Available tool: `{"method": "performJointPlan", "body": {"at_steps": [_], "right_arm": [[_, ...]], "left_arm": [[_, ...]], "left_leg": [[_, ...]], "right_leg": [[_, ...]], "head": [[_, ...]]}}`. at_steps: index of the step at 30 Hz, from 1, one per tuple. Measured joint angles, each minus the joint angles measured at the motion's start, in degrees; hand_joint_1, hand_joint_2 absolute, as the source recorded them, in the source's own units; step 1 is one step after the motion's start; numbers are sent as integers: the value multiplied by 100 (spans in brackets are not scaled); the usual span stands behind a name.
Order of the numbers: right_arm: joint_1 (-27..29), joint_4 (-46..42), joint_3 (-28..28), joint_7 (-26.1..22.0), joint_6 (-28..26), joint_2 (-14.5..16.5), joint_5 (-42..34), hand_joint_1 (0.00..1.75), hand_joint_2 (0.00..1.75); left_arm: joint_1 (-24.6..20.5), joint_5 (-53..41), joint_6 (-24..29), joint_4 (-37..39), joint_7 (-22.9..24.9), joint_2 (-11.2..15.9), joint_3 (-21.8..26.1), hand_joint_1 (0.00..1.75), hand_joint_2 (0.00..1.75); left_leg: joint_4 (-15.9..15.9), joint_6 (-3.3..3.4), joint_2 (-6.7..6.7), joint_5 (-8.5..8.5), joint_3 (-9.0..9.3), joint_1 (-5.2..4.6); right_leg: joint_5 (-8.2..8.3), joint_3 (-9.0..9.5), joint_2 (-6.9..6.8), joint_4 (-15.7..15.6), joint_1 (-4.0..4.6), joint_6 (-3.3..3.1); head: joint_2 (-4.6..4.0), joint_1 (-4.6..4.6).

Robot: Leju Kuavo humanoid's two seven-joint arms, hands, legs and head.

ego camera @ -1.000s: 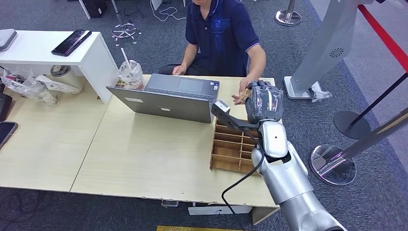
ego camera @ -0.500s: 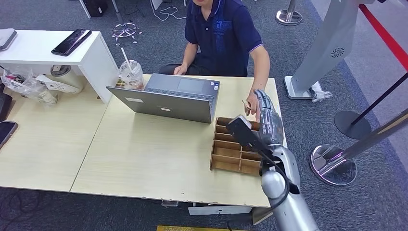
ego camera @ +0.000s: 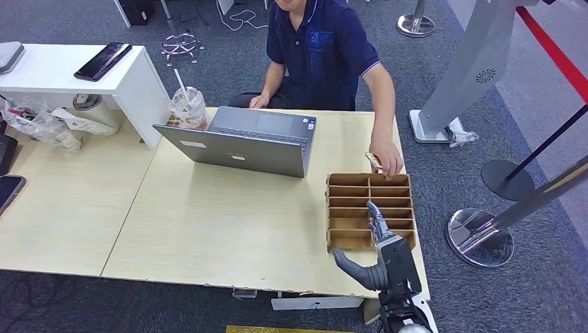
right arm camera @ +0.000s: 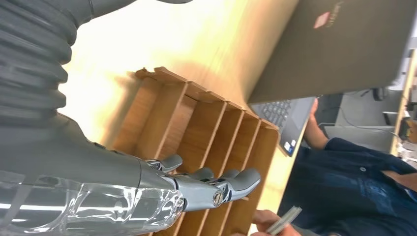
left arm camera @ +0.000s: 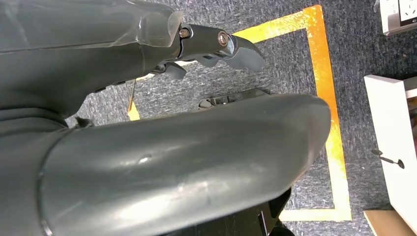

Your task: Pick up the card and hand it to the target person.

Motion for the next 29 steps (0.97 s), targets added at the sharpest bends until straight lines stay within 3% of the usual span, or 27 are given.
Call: {"method": "performJointPlan", "body": {"at_steps": [29], "right_arm": [[100,-79,-34,-64,-353,42,57,0,175]], "left_arm": [[12,139,93,0,72,-93,114,0,0]], "left_leg": [[0,0,0,0,3,-1]], "right_leg": [[0,2,0,0,0,0]], "head": [[0,0]]}}
